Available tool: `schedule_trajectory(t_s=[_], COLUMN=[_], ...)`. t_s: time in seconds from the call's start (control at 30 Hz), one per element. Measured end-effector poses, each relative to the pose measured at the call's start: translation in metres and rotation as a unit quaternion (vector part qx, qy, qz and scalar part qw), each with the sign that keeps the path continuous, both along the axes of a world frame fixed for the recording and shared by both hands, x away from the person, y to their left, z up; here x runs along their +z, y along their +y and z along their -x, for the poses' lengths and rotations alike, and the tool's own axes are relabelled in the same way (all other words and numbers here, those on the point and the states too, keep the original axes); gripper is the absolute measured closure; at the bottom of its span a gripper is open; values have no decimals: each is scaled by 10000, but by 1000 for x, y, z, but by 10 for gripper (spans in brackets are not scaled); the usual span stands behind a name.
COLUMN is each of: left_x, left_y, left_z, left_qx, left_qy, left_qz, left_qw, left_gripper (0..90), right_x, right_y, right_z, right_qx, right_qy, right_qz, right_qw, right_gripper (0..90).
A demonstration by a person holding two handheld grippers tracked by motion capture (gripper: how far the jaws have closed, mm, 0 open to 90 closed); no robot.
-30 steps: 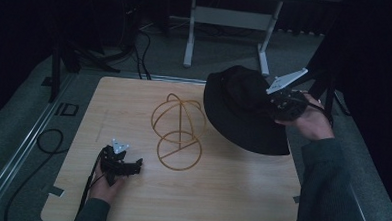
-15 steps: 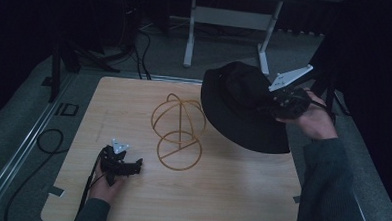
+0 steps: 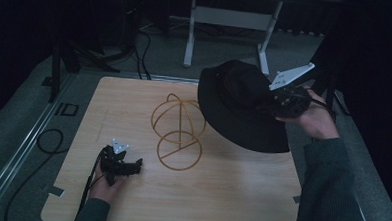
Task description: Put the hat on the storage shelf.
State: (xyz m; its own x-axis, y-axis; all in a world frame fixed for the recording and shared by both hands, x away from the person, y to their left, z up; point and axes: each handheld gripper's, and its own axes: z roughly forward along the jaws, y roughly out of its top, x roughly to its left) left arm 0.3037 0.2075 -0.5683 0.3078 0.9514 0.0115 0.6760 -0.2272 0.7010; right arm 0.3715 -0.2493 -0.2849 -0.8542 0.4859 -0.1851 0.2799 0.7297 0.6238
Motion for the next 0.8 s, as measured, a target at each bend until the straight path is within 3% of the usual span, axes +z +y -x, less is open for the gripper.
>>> schedule_trajectory(t_s=[0.43,0.8], left_x=[0,0], left_y=[0,0], left_z=[0,0], left_qx=[-6,3], left_qy=[-1,1], left_qz=[-7,4], left_qw=[10000,10000], left_gripper=[70,70], right_x=[7,13], right_y=[2,3], right_z=[1,4], right_qx=[99,184], right_qy=[-13,-56], right_qz=[44,-117], right_qw=[9999,9997], right_gripper=[868,869])
